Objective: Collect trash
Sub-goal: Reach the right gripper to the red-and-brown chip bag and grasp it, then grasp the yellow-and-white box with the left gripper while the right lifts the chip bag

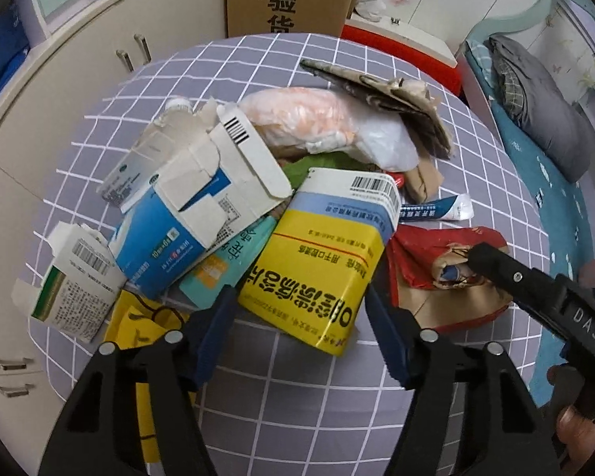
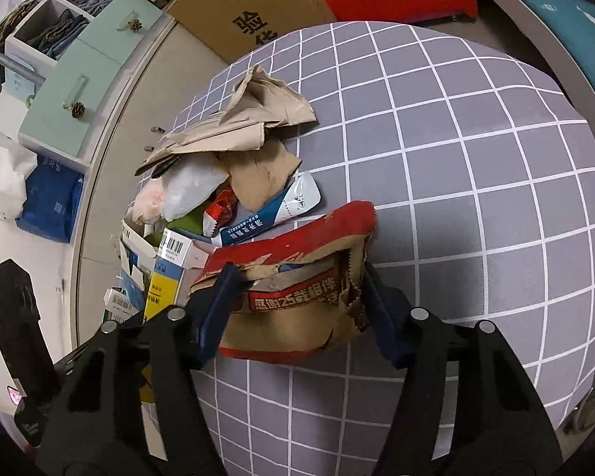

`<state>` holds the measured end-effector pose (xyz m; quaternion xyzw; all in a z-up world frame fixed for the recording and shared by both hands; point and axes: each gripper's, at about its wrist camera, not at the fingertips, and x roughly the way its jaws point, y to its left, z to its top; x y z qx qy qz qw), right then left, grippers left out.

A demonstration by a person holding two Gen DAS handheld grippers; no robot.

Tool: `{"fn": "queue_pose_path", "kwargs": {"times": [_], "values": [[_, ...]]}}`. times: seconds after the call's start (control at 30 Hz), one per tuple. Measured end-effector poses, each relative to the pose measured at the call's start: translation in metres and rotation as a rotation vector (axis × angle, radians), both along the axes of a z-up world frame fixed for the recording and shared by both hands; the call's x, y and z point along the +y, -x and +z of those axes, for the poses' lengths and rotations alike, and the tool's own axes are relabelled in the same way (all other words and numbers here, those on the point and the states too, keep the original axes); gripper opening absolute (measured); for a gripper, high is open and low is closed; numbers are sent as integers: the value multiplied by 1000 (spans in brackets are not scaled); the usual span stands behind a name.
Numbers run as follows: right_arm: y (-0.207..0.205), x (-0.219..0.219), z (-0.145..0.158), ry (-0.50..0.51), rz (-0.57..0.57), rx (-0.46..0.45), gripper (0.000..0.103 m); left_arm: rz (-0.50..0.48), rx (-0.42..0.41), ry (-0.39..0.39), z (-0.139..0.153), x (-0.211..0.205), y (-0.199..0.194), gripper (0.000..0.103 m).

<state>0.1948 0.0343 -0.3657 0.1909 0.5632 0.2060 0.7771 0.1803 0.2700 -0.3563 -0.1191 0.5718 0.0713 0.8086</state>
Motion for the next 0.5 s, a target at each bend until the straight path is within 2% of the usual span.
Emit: {"fn": "queue_pose_path", "kwargs": {"times": [0.03,0.07,0.1,0.2,0.5], "values": [[0,0,1,1,-2,2,57,-12,-10,4,3,-2,0,41],[2,0,1,3,-7,-2,50,-31,-27,-14,9,-5,0,38],[2,-1,3,1,-4,3,50,-45,-30,-28,12,-9,-1,36],[4,0,8,27,6,-8,42,-64,-23,-10,16,-15,-3,33],[17,-19,34,74,-2,-37,40,-56,-71,34,43,-17,6,29]]}}
